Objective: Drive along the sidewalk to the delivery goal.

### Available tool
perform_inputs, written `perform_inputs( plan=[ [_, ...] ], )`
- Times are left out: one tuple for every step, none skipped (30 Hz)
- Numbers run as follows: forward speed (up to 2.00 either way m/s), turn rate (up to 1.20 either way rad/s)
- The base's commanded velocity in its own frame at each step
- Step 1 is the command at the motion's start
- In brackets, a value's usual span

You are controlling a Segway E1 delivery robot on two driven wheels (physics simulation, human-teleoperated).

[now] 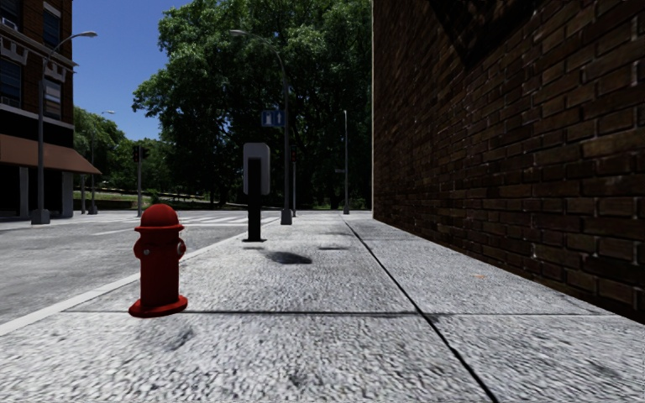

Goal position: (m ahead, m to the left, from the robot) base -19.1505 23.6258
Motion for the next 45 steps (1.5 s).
perform_inputs(
  plan=[
    [2.00,0.00],
    [2.00,0.00],
    [2.00,0.00],
    [2.00,0.00],
    [2.00,0.00],
    [2.00,0.00],
    [2.00,0.00],
    [2.00,0.00],
    [2.00,0.00],
    [2.00,0.00],
    [2.00,0.00],
    [2.00,0.00],
    [2.00,0.00],
    [2.00,0.00],
    [2.00,0.00],
    [2.00,0.00],
    [2.00,0.00],
    [2.00,0.00],
    [2.00,0.00],
    [2.00,0.00],
    [2.00,0.00],
    [2.00,0.00],
    [2.00,0.00],
    [2.00,0.00],
    [2.00,0.00],
    [2.00,0.00],
    [2.00,0.00],
    [2.00,0.00],
    [2.00,0.00],
    [2.00,0.00],
    [2.00,0.00],
    [2.00,0.00],
    [2.00,0.00],
    [2.00,0.00],
    [2.00,0.00],
    [2.00,0.00],
    [2.00,0.00],
    [2.00,0.00],
    [2.00,0.00],
    [2.00,0.00],
    [2.00,0.00],
    [2.00,0.00],
    [2.00,0.00],
    [2.00,0.00],
    [2.00,0.00]
  ],
)
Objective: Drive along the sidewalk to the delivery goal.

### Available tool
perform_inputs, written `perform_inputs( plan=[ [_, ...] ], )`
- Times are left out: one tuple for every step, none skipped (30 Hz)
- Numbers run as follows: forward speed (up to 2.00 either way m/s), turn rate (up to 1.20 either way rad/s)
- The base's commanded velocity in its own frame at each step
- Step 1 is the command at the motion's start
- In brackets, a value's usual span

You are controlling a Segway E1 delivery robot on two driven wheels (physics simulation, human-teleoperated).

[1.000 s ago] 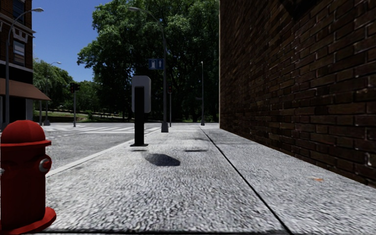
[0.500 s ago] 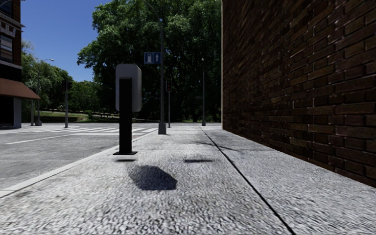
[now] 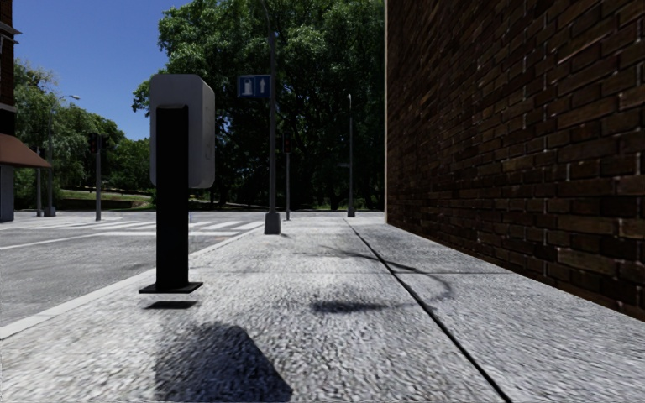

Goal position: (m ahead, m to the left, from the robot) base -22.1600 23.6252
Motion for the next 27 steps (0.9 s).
perform_inputs(
  plan=[
    [2.00,0.00],
    [2.00,0.00],
    [2.00,0.00],
    [2.00,0.00],
    [2.00,0.00],
    [2.00,0.00],
    [2.00,0.00],
    [2.00,0.00],
    [2.00,0.00],
    [2.00,0.00],
    [2.00,0.00],
    [2.00,0.00],
    [2.00,0.00],
    [2.00,0.00],
    [2.00,0.00],
    [2.00,0.00],
    [2.00,0.00],
    [2.00,0.00],
    [2.00,0.00],
    [2.00,0.00],
    [2.00,0.00],
    [2.00,0.00],
    [2.00,0.00],
    [2.00,0.00],
    [2.00,0.00],
    [2.00,0.00],
    [2.00,0.00]
  ],
)
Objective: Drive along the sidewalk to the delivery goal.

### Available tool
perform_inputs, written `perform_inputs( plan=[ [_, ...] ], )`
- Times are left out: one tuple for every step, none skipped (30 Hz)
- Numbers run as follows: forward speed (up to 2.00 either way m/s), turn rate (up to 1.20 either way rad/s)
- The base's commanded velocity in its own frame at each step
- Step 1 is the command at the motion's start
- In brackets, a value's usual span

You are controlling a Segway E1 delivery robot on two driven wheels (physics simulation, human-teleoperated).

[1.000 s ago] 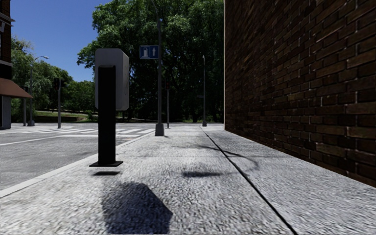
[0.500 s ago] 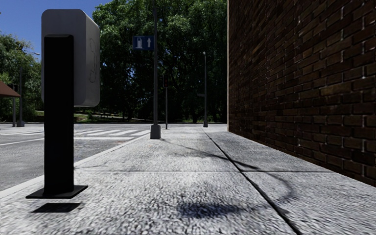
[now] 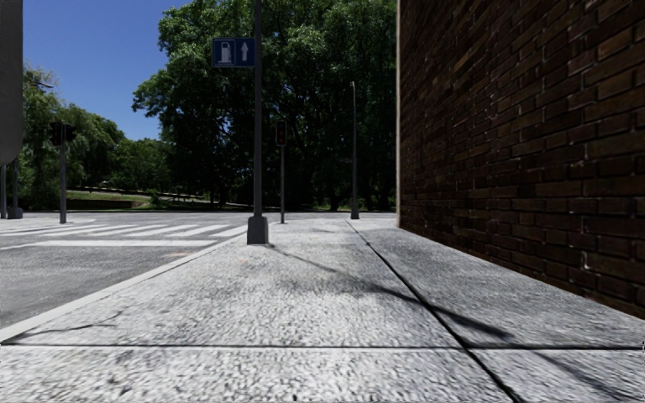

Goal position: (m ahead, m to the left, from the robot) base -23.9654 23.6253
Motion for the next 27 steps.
perform_inputs(
  plan=[
    [2.00,0.00],
    [2.00,0.00],
    [2.00,0.00],
    [2.00,0.00],
    [2.00,0.00],
    [2.00,0.00],
    [2.00,0.00],
    [2.00,0.00],
    [2.00,0.00],
    [2.00,0.00],
    [2.00,0.00],
    [2.00,0.00],
    [2.00,0.00],
    [2.00,0.00],
    [2.00,0.00],
    [2.00,0.00],
    [2.00,0.00],
    [2.00,0.00],
    [2.00,0.00],
    [2.00,0.00],
    [2.00,0.00],
    [2.00,0.00],
    [2.00,0.00],
    [2.00,0.00],
    [2.00,0.00],
    [2.00,0.00],
    [2.00,0.00]
  ],
)
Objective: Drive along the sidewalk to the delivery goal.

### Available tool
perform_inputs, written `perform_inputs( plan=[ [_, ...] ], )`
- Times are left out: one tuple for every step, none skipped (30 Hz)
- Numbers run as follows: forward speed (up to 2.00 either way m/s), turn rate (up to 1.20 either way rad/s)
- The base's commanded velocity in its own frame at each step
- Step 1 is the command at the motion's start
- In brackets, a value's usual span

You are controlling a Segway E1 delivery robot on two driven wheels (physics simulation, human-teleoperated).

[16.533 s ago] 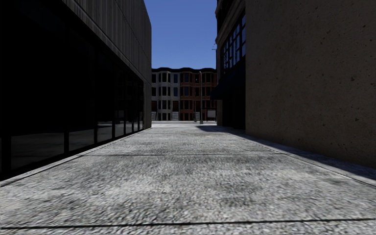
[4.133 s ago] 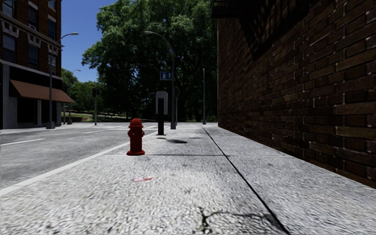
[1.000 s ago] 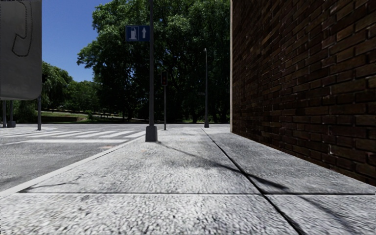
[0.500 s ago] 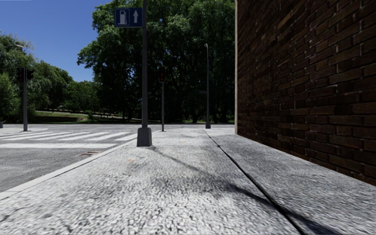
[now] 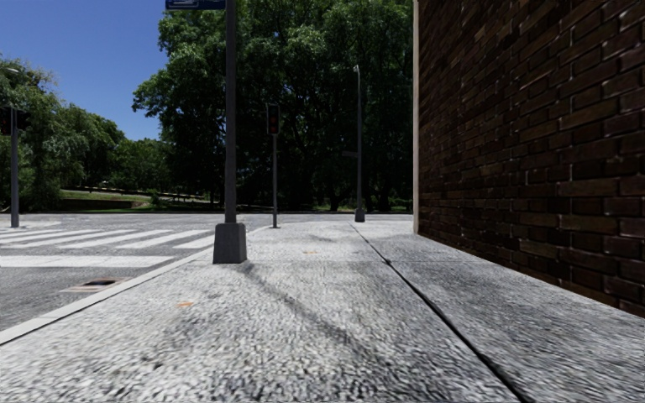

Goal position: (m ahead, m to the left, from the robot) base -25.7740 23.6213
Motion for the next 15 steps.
perform_inputs(
  plan=[
    [2.00,0.00],
    [2.00,0.00],
    [2.00,0.00],
    [2.00,0.00],
    [2.00,0.00],
    [2.00,0.00],
    [2.00,0.00],
    [2.00,0.00],
    [2.00,0.00],
    [2.00,0.00],
    [2.00,0.00],
    [2.00,0.00],
    [2.00,0.00],
    [2.00,0.00],
    [2.00,0.00]
  ],
)
